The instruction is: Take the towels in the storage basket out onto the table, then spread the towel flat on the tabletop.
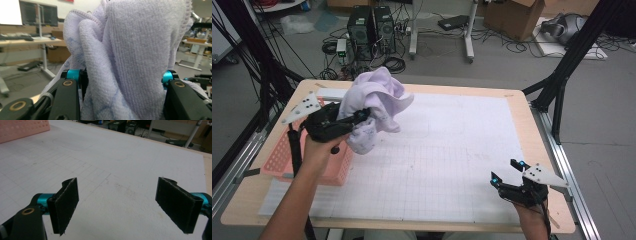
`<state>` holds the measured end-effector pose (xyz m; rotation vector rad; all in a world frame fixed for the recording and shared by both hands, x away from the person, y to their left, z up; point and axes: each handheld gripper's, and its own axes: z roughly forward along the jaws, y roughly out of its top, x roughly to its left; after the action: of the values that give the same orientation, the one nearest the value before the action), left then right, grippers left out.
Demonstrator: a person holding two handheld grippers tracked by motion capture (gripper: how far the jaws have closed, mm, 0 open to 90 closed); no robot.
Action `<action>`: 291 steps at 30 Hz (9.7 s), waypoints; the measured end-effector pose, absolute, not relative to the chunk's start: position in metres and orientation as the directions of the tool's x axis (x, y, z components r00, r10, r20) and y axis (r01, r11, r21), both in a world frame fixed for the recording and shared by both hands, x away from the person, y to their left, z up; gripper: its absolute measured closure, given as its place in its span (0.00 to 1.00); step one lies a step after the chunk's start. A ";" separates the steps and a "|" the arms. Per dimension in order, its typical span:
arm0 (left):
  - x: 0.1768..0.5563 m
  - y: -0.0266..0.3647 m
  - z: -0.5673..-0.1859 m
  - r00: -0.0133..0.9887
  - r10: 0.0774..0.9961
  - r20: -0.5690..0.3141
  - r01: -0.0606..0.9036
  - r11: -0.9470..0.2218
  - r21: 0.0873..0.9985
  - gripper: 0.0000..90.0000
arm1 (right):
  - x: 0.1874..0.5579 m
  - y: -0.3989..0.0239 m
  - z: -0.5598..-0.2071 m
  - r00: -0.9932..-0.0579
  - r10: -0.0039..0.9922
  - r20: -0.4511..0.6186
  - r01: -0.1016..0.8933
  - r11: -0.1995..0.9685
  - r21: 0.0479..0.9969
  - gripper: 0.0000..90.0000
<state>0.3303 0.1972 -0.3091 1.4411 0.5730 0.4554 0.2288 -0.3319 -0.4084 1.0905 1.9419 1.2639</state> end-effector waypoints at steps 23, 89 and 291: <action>0.353 0.086 -0.378 0.836 0.538 -0.114 0.177 -0.067 0.982 0.56 | 0.231 -0.334 -0.412 -0.506 0.862 -0.021 0.337 0.220 0.916 0.19; 0.299 0.135 -0.422 0.717 0.686 -0.123 0.238 -0.074 0.968 0.21 | 0.240 -0.320 -0.421 -0.538 0.843 -0.021 0.384 0.267 0.884 0.19; 0.318 0.096 -0.435 0.812 0.572 -0.119 0.365 -0.337 0.868 0.97 | 0.316 -0.297 -0.447 -0.552 0.833 0.045 0.564 0.332 0.756 0.52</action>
<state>0.3185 0.0955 -0.4348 1.9633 0.6988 0.2513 0.3163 -0.2972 -0.4467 1.2394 2.2518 1.0642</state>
